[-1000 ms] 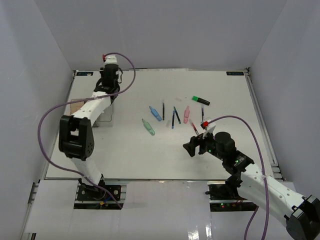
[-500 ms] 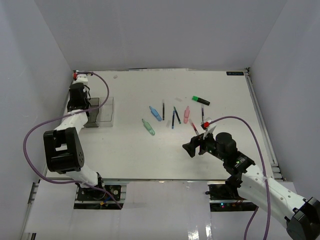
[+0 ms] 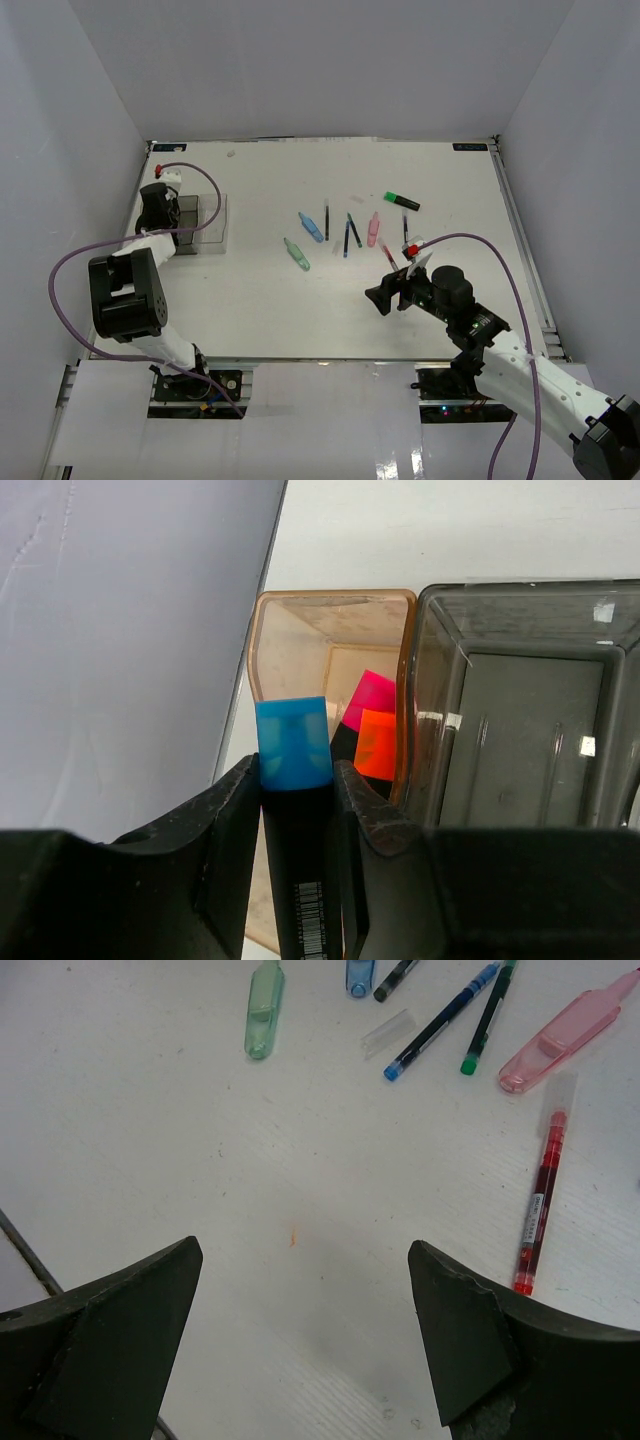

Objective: Sort the stationery into containers
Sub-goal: Place the pen in the storage box.

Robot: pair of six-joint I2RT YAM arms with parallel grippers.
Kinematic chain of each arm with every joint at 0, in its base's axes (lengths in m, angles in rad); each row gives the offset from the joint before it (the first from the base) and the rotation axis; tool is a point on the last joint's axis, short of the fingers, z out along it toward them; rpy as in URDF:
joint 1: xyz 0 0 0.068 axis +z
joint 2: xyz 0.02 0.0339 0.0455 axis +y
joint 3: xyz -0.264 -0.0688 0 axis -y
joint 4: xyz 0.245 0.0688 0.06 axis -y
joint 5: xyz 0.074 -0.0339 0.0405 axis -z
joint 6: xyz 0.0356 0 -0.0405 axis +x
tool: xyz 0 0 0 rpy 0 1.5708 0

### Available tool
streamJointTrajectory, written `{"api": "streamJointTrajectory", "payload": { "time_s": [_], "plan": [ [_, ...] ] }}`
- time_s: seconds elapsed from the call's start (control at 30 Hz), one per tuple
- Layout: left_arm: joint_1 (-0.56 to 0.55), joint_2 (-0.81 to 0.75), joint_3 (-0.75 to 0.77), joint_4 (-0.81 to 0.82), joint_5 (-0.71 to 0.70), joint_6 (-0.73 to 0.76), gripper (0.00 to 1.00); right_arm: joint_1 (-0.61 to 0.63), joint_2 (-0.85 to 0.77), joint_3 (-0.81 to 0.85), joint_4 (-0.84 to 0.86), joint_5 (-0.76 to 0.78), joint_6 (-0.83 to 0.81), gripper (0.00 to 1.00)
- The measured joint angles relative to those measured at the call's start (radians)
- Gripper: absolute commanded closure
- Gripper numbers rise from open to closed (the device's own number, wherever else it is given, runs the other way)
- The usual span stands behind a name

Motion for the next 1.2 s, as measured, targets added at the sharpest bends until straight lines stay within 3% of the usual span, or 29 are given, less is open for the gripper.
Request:
{"api": "streamJointTrajectory", "payload": {
  "time_s": [0.3, 0.6, 0.73, 0.8, 1.0, 1.2],
  "plan": [
    [0.005, 0.035, 0.006, 0.049, 0.039, 0.033, 0.5, 0.0, 0.0, -0.002, 0.004, -0.001, 0.0, 0.1],
    [0.008, 0.053, 0.034, 0.052, 0.05, 0.002, 0.24, 0.0, 0.004, -0.002, 0.006, 0.002, 0.0, 0.1],
    [0.009, 0.029, 0.089, 0.002, 0.064, -0.116, 0.09, 0.0, 0.035, 0.005, 0.001, 0.029, 0.0, 0.1],
    [0.01, -0.02, 0.115, -0.044, 0.09, -0.216, 0.02, 0.0, 0.067, 0.027, -0.018, 0.062, 0.002, 0.05],
    [0.01, -0.285, 0.127, -0.161, 0.221, -0.526, 0.02, -0.033, 0.232, 0.237, -0.08, 0.16, -0.003, 0.03],
    [0.01, -0.507, 0.037, -0.238, 0.402, -0.726, 0.02, -0.238, 0.482, 0.532, -0.105, 0.142, -0.045, 0.05]
  ]
}}
